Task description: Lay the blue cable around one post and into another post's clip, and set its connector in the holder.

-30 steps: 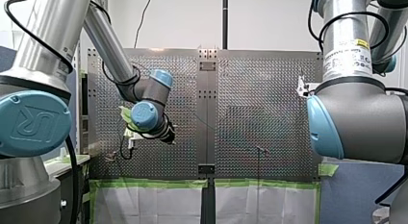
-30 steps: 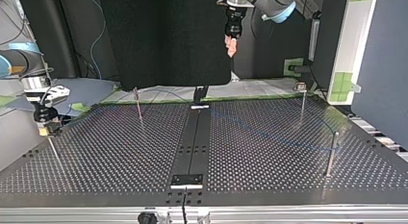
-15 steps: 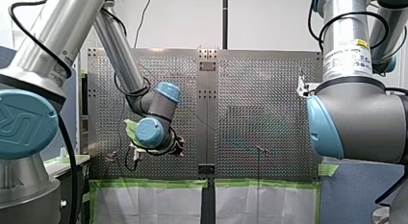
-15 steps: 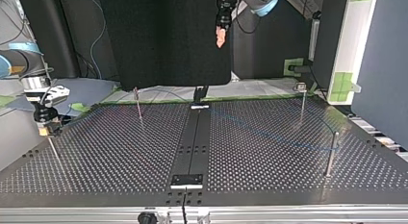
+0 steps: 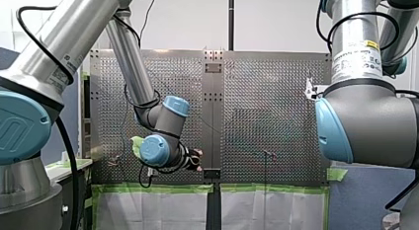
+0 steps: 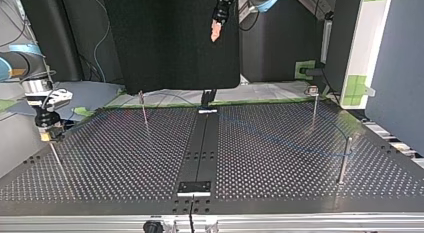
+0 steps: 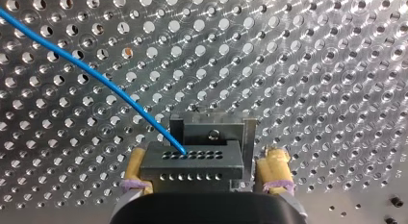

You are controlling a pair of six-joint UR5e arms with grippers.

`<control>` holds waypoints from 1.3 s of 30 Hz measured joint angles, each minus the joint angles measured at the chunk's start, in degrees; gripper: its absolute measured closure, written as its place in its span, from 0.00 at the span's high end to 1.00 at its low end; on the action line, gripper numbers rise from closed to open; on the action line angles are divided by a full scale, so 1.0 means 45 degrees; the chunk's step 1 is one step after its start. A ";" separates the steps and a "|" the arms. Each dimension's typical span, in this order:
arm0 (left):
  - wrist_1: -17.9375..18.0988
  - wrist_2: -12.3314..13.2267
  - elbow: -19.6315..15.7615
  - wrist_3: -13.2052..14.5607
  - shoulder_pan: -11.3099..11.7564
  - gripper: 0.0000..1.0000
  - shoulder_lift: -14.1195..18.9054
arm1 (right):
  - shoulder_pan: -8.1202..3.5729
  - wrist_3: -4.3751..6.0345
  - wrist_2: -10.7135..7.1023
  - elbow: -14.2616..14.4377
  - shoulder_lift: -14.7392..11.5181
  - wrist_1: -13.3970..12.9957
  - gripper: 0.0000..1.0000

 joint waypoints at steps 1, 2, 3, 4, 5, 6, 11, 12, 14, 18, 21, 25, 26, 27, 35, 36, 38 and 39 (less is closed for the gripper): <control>0.0094 0.0026 0.0036 0.0024 0.0054 1.00 -0.0007 | 0.0000 0.0000 0.0000 0.0000 0.0000 0.0000 1.00; 0.0235 0.0043 0.0092 0.0087 0.0133 1.00 -0.0014 | 0.0000 0.0001 -0.0001 0.0000 0.0000 0.0001 1.00; 0.0335 0.0034 0.0134 0.0148 0.0198 1.00 -0.0017 | 0.0000 0.0000 0.0000 0.0000 0.0000 0.0000 1.00; 0.0434 0.0009 0.0177 0.0209 0.0268 1.00 -0.0016 | 0.0000 0.0001 0.0000 -0.0001 0.0000 0.0000 1.00; 0.0571 -0.0046 0.0225 0.0283 0.0372 1.00 -0.0016 | 0.0000 0.0000 0.0001 0.0000 0.0000 0.0000 1.00; 0.0673 -0.0087 0.0252 0.0328 0.0455 1.00 -0.0016 | 0.0000 0.0001 0.0000 0.0000 0.0000 0.0000 1.00; 0.1188 -0.0094 0.0313 0.0614 0.0947 1.00 -0.0017 | 0.0000 0.0001 0.0000 0.0000 0.0000 0.0000 1.00; 0.1287 -0.0071 0.0315 0.0690 0.1045 1.00 -0.0017 | 0.0000 0.0001 0.0000 -0.0001 0.0000 0.0000 1.00; 0.1541 -0.0076 0.0315 0.0840 0.1294 1.00 -0.0016 | 0.0000 0.0000 0.0001 0.0000 0.0000 0.0000 1.00; 0.1988 -0.0303 0.0316 0.1150 0.1742 1.00 -0.0016 | 0.0000 0.0000 0.0000 0.0000 0.0000 0.0000 1.00; 0.2334 -0.0460 0.0313 0.1352 0.1974 1.00 -0.0017 | 0.0000 0.0001 0.0001 0.0000 0.0000 0.0000 1.00; 0.2738 -0.0524 0.0306 0.1496 0.2063 1.00 -0.0017 | 0.0000 0.0000 0.0001 0.0000 0.0000 0.0000 1.00; 0.2849 -0.0520 0.0304 0.1523 0.2071 1.00 -0.0017 | 0.0000 0.0001 0.0000 -0.0001 0.0000 0.0000 1.00; 0.2935 -0.0513 0.0305 0.1538 0.2070 1.00 -0.0016 | 0.0000 0.0000 0.0000 0.0000 0.0000 0.0000 1.00; 0.3208 -0.0481 0.0316 0.1571 0.2062 1.00 -0.0016 | 0.0000 0.0001 0.0000 -0.0001 0.0000 0.0000 1.00; 0.3211 -0.0480 0.0317 0.1571 0.2062 1.00 -0.0017 | -0.0001 0.0001 0.0000 -0.0001 0.0000 0.0000 1.00; 0.3214 -0.0480 0.0319 0.1572 0.2060 1.00 -0.0016 | 0.0000 0.0000 0.0000 -0.0001 0.0000 0.0000 1.00; 0.3215 -0.0480 0.0319 0.1572 0.2060 1.00 -0.0017 | 0.0000 0.0001 0.0000 -0.0001 0.0000 -0.0001 1.00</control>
